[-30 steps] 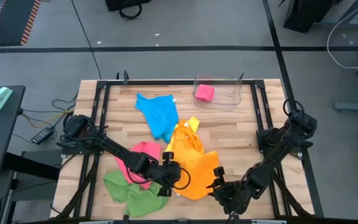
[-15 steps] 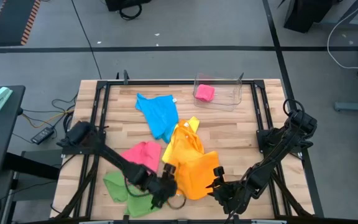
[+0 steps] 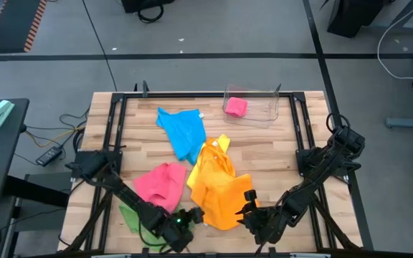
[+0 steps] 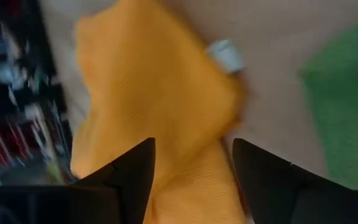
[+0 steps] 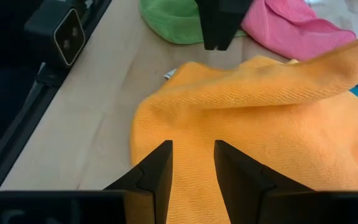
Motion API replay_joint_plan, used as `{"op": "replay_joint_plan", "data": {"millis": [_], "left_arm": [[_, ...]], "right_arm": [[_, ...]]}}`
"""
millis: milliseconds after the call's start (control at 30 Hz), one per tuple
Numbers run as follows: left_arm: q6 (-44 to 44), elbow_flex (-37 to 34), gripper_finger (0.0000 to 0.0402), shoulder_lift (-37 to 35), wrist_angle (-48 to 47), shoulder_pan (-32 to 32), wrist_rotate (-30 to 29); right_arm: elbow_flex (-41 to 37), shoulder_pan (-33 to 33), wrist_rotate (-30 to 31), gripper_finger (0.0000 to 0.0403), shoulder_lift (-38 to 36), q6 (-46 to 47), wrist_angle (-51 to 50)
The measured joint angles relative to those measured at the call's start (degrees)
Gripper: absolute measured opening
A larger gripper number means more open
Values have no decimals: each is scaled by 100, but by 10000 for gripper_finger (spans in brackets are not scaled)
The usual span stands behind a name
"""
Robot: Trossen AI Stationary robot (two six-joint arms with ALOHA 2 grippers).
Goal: Fold microfiber towels
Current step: Fold the right orange microfiber cloth
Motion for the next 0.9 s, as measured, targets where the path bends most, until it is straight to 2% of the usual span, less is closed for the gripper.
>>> {"op": "replay_joint_plan", "data": {"millis": [100, 300, 567, 700, 900], "left_arm": [[589, 0, 235, 271, 57, -24, -66], [1681, 31, 237, 661, 555, -16, -635], [1958, 15, 214, 690, 912, 169, -574], [2139, 8, 205, 693, 1004, 185, -323], [2206, -2, 181, 693, 1460, 80, -319]], "right_arm": [[0, 7, -43, 127, 0, -3, 3], [0, 0, -42, 127, 0, -84, 7], [0, -162, -42, 127, 0, -90, 17], [0, -146, -44, 127, 0, 109, 13], [0, -68, -42, 127, 0, 326, 29]]}}
